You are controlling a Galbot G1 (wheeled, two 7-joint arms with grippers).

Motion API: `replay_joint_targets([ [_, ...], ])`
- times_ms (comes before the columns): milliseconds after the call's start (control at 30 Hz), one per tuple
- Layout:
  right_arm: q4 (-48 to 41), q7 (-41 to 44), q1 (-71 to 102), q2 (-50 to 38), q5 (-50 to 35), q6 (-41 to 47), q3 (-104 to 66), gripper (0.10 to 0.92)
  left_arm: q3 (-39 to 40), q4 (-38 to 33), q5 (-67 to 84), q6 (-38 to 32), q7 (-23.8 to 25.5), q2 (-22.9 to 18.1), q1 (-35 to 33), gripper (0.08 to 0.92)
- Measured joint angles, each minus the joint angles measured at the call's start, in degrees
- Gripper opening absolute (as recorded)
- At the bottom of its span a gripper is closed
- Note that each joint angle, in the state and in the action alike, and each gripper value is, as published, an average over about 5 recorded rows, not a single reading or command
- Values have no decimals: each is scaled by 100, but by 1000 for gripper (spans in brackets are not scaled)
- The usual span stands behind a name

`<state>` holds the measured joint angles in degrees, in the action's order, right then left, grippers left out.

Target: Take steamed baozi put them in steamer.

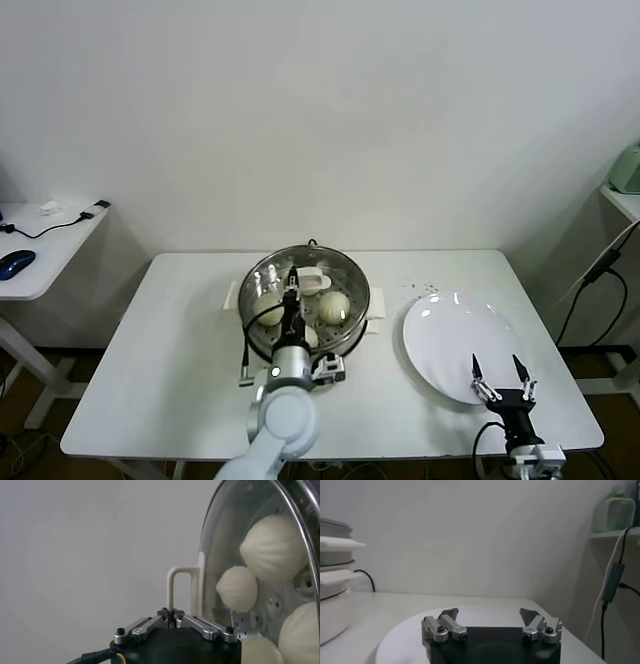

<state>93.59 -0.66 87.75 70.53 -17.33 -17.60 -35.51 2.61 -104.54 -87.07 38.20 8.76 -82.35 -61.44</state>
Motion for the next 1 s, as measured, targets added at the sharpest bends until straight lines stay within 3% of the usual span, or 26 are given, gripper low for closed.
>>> replay_joint_targets([
  [367,-37,0,-85,29,112,-48,51,823,-39,33,-16,-85,-28,65,-23,148],
  [667,22,44,-79,0,131,23,69,823,20,-192,142,-103,68,195,-65,384],
  [1000,177,100,-17,-54,50,279,162,823,11,-1045,939,-275,61,453,-345,679],
])
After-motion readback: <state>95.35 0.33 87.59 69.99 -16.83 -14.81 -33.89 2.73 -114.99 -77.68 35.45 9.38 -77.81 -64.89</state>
